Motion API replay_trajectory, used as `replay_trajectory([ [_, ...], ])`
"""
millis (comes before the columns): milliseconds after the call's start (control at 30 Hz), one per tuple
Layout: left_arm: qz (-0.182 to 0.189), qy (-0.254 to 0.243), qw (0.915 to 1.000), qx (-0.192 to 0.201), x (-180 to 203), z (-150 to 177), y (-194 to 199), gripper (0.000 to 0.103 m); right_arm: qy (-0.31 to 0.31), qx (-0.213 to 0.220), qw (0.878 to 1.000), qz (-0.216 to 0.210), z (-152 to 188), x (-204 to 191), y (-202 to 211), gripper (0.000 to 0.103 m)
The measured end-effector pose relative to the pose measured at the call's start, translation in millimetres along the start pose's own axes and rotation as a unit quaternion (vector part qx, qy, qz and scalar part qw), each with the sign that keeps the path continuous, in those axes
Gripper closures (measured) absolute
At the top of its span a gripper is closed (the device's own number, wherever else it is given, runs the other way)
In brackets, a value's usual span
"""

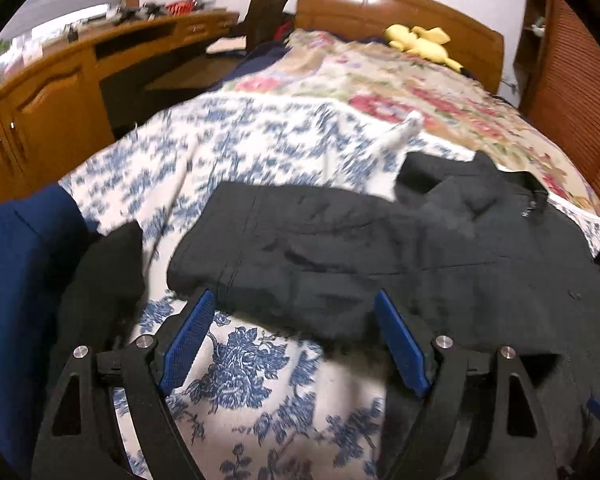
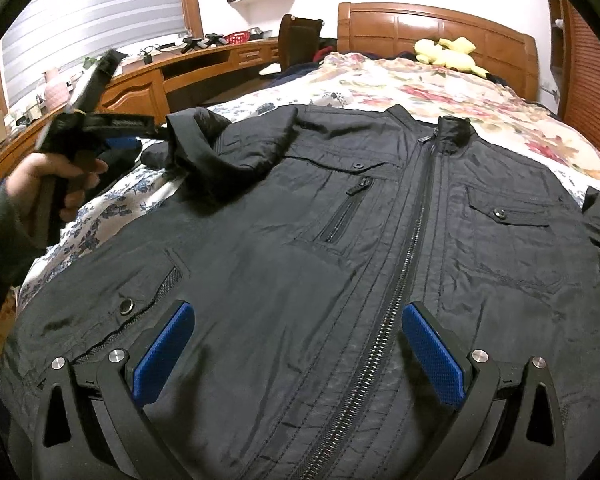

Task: Fold large clothes
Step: 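Grasp the jacket sleeve with the left tool, then fold the held sleeve across the jacket front with the left tool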

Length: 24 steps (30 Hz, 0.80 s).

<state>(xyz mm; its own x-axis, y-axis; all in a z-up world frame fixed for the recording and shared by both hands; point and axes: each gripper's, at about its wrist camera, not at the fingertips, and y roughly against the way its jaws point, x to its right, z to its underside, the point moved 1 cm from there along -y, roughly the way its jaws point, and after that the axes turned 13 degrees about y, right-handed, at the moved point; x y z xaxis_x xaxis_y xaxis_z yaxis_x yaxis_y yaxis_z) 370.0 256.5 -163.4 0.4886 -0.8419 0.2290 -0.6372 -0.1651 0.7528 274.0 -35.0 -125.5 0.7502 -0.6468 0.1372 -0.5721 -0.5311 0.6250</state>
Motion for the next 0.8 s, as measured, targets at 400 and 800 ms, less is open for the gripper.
replay_trajectory([
  [400,0.003,0.080,0.9947,-0.064,-16.6,-3.2,-48.4,0.027,0.001,-0.006,1.000,-0.007,-0.3,1.8,-2.7,0.000],
  [800,0.039,0.010,0.9987,-0.031,59.4,-28.7,11.0,0.093,-0.003,0.003,1.000,-0.006,-0.8,8.2,8.5,0.000],
])
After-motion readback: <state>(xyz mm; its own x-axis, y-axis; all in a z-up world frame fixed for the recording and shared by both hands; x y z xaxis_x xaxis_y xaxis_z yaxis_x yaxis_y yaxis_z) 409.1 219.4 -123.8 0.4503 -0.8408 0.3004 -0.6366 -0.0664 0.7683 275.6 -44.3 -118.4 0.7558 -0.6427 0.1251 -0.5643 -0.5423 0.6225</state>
